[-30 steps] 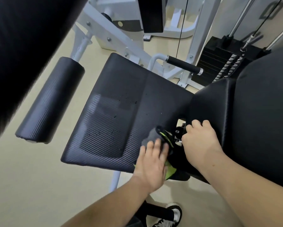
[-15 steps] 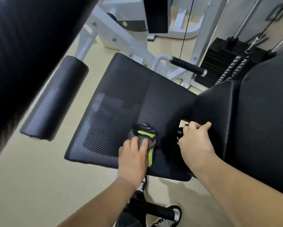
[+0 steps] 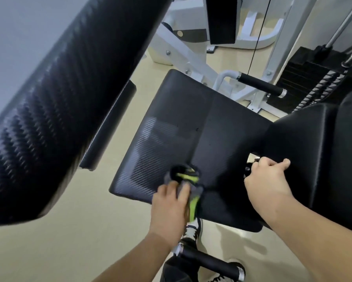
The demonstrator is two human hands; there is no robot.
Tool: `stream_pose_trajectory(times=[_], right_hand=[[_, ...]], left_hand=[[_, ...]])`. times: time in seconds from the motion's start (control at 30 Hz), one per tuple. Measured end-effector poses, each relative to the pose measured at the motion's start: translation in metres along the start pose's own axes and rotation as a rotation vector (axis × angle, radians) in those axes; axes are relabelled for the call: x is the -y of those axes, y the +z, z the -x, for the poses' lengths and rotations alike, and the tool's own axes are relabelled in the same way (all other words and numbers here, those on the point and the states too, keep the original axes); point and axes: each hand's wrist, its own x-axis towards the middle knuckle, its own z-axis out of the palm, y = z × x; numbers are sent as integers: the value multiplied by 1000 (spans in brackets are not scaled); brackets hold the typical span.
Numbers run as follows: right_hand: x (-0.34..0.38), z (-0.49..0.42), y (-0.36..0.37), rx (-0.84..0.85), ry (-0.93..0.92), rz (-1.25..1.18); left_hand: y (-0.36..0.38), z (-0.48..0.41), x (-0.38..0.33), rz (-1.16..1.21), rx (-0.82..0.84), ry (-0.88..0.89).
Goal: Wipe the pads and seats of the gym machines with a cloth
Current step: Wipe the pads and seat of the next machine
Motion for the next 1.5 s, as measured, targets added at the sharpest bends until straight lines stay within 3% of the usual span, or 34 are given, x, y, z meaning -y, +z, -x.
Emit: stream_pose_trajectory(times=[0.07,0.13,0.2,0.27,0.3,0.33,0.4,0.53,0.6,0.63,0.73,0.8,0.87,1.0,1.07,1.13,1.23,1.33,1.4,1.5], right_hand=[[-1,-1,3,-11,-8,14],[0,-2,6,-21,-8,23],[0,-4,6,-27,-3,19],[1,-3,3,-14,1,-9],[0,-3,1,-4,2,-19],[-1,-2,-2,5,-2,-21],[-3,-1,-8,22,-28,-42],[-23,-8,-12,57,-39,-261],[-36,-15,-13,13,-6,-410],[-41,-19,-15,-6,5,-481],[-59,-33,-20,-60,20,-588],[-77,-45,-20,-64,24,-560],[-98,-58,-19,-37,39,-519],[-130,-84,-16,-5,50,-449],[-139,-97,-12,18,66,-435],[-146,-104,-9,58,89,-417],[-147,-109,-6,65,74,-348],[-144,-110,-7,72,45,-289],[-141,-110,-7,77,40,-209],[-131,-105,-1,93,46,-45]], left_hand=[[-5,6,19,-46,131,332],[-21,-7,60,-135,68,359],[-38,-22,98,-148,-60,49],[-48,-35,109,-110,-139,-396],[-46,-39,97,-95,-142,-540],[-43,-42,78,-74,-132,-576],[-28,-36,29,-28,-70,-380],[-4,-28,-25,-77,289,318],[-10,-62,-6,-172,266,438],[-15,-82,5,-201,192,389],[-25,-130,26,-123,-6,-127],[-16,-140,-1,-97,-50,-299],[3,-130,-46,-34,6,-184],[46,-105,-104,27,173,495],[50,-133,-99,38,159,595],[46,-173,-88,-10,94,534],[27,-240,-72,-32,-8,88],[20,-270,-75,-41,32,-119],[23,-252,-83,-24,41,-51],[28,-198,-83,-27,213,346]])
